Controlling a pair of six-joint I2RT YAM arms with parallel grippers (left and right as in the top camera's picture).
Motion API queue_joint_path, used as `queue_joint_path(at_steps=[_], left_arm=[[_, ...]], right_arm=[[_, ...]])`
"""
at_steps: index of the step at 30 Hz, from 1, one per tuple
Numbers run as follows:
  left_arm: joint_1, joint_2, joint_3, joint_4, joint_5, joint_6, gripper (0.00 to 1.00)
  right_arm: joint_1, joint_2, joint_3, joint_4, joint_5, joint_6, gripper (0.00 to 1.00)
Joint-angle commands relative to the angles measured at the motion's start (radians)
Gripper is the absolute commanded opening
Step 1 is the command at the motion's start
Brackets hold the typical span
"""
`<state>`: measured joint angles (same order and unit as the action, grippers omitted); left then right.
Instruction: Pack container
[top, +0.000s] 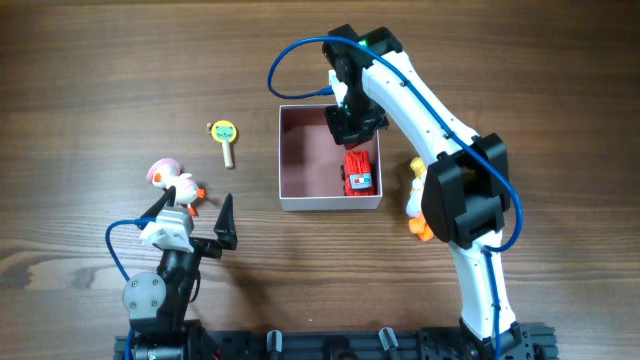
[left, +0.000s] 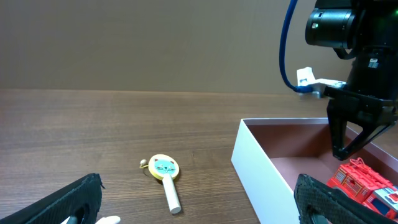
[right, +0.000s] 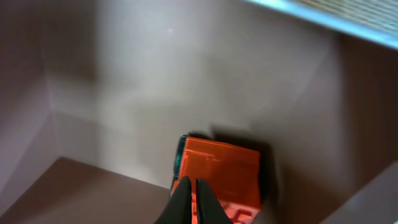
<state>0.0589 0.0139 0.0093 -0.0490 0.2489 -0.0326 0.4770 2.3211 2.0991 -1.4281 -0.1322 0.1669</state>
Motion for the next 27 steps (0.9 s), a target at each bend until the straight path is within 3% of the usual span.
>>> queue_joint_path(at_steps=[1,12,27], left_arm=[[-0.005,-0.007,-0.004,-0.005,-0.003,-0.006,1.0],[-0.005,-0.007,-0.004,-0.005,-0.003,-0.006,1.0],[-0.005,-0.007,-0.004,-0.005,-0.003,-0.006,1.0]], right_arm=[[0.008,0.019,0.02,-0.002,0.044,0.024,0.04],[0.008,0.019,0.021,-0.028,0.075,0.047,0.04],[0.008,0.019,0.019,0.047,-0.132,-0.042,0.04]])
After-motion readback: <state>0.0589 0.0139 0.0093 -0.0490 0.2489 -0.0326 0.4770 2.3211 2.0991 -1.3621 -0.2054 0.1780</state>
